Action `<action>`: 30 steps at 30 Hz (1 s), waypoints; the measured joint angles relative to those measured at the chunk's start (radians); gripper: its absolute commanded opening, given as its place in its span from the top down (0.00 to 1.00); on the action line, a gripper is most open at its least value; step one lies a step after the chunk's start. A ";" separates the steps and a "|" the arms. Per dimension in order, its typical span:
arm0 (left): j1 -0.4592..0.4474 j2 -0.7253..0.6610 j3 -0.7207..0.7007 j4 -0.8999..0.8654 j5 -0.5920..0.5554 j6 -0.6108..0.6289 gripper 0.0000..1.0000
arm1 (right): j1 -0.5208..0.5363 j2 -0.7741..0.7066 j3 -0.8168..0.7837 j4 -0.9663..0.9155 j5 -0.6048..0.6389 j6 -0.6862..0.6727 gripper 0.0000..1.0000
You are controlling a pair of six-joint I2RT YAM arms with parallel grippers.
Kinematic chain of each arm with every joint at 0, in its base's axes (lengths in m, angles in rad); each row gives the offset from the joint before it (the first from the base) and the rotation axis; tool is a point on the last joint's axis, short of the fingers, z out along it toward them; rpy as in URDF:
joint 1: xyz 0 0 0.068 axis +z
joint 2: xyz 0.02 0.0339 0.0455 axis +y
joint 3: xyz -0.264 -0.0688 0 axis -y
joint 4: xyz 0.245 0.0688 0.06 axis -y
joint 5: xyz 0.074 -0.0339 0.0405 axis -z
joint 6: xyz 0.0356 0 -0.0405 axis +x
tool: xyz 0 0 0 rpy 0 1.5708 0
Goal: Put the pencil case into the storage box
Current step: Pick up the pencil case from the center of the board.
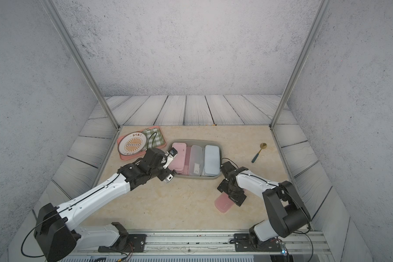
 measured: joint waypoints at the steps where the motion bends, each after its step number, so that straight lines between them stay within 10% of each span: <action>1: 0.001 0.000 0.000 -0.001 0.001 0.000 0.00 | -0.002 0.001 0.000 -0.001 0.003 0.000 0.02; 11: 0.010 0.000 0.000 -0.002 0.008 -0.006 0.00 | -0.005 0.003 -0.004 0.002 0.063 -0.009 0.38; 17: 0.030 0.001 0.005 -0.031 0.023 -0.005 0.00 | 0.005 -0.089 -0.038 -0.002 0.084 -0.026 0.42; 23: 0.184 0.001 0.206 -0.263 0.246 0.012 0.00 | 0.034 -0.320 0.071 -0.120 0.107 -0.114 0.44; 30: 0.381 -0.082 0.293 -0.499 0.530 0.122 0.00 | 0.053 -0.260 0.351 -0.202 0.076 -0.332 0.46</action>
